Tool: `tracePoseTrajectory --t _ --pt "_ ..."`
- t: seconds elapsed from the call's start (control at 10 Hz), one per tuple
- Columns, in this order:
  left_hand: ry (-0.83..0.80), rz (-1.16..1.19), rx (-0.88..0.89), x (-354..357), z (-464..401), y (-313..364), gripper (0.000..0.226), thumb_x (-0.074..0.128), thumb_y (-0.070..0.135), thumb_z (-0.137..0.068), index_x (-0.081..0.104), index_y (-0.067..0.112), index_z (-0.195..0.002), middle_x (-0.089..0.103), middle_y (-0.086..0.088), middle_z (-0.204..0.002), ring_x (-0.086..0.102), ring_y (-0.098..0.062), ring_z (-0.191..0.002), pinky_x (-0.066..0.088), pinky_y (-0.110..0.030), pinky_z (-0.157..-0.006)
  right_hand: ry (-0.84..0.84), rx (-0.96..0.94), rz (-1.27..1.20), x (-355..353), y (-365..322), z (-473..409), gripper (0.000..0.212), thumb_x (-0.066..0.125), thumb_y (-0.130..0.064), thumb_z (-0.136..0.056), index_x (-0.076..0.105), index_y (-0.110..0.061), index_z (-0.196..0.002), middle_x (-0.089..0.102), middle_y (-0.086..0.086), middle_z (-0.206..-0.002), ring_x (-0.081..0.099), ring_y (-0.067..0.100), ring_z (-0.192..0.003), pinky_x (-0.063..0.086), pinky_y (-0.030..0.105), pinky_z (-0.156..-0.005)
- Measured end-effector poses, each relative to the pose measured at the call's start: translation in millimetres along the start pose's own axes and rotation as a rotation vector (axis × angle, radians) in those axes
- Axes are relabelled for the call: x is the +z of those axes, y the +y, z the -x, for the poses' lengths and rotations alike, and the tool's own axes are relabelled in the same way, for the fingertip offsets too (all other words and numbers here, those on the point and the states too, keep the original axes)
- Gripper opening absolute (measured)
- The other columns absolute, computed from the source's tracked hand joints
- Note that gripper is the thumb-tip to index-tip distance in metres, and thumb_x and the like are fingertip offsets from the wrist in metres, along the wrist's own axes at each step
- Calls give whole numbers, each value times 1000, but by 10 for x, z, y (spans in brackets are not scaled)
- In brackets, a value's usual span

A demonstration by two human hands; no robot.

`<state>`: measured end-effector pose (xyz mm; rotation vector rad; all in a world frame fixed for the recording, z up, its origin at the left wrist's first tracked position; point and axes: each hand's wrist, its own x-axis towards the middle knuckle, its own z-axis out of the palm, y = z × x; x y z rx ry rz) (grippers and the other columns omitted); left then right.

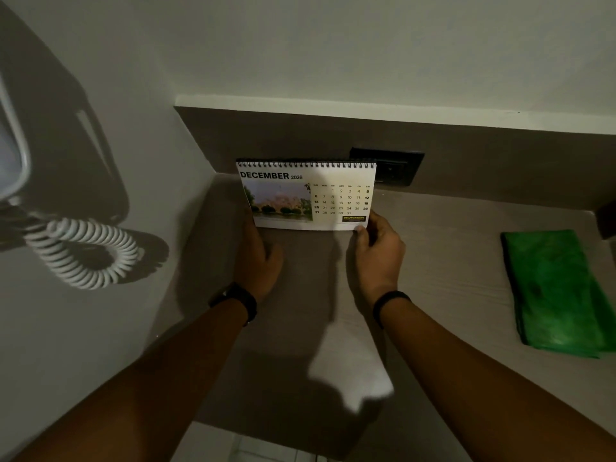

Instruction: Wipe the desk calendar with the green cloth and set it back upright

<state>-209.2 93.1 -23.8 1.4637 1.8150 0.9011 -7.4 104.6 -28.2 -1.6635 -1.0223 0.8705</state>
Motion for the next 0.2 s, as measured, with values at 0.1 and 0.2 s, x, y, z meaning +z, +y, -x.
tracePoseTrajectory --t 0.1,0.2 --pt "2 17 13 0 8 -4 86 55 3 -100 6 16 -169 38 -11 -165 48 -36 -142 38 -49 -122 -44 -40 -19 -40 -29 38 42 55 -15 -100 56 -36 -137 67 -13 -133 63 1 -118 55 31 -104" --pt "112 -81 29 45 127 64 92 62 18 -100 1 13 -168 13 -13 -175 23 -35 -159 25 -53 -128 -72 13 -9 -186 -60 133 56 57 -14 -101 42 -22 -154 55 1 -151 54 13 -137 49 40 -114"
